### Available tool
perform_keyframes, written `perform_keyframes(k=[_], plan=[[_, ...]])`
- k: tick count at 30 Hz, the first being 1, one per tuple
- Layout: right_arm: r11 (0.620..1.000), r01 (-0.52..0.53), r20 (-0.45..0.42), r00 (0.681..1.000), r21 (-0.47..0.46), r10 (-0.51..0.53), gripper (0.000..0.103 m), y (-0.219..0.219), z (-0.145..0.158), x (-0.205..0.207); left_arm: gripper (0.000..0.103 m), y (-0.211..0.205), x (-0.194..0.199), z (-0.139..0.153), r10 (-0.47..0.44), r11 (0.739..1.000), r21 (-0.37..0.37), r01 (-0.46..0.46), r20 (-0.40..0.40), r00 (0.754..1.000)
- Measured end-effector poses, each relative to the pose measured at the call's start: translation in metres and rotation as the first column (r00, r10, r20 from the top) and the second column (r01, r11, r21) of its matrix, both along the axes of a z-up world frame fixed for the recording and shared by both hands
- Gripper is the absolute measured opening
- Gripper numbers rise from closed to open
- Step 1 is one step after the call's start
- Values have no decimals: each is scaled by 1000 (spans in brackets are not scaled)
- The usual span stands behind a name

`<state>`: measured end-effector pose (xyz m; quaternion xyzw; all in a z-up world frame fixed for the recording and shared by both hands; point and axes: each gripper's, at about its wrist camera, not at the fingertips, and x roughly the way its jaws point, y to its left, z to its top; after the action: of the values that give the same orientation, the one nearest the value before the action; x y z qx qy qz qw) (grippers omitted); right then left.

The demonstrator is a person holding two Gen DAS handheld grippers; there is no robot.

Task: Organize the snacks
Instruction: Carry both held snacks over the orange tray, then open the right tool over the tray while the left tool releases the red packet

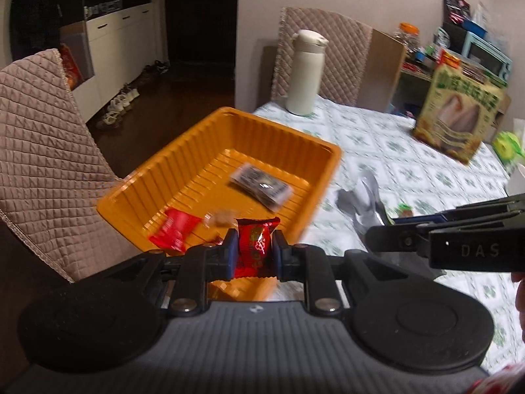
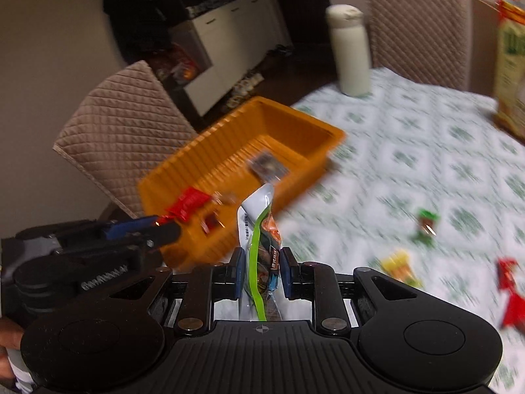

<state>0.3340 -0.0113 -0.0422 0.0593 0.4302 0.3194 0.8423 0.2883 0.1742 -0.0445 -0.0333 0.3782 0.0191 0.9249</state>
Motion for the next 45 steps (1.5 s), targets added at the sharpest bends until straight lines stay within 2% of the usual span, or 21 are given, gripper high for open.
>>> perform_keyframes(k=[18, 26, 33, 36, 45], plan=[[997, -76, 51, 996, -1, 76, 23, 88, -7, 85, 20, 64, 68, -18, 84, 996, -23, -84, -17, 996], [987, -138, 68, 987, -83, 143, 23, 114, -28, 103, 20, 73, 83, -28, 85, 996, -28, -86, -39, 996], [979, -171, 64, 982, -115, 179, 23, 122, -45, 112, 20, 74, 87, -36, 81, 996, -38, -83, -59, 995], [981, -166, 72, 982, -97, 173, 23, 125, -48, 115, 20, 74, 87, -39, 79, 996, -39, -82, -67, 995], [982, -138, 48, 988, -130, 145, 24, 115, -50, 116, 20, 74, 90, -41, 72, 996, -46, -75, -74, 995]])
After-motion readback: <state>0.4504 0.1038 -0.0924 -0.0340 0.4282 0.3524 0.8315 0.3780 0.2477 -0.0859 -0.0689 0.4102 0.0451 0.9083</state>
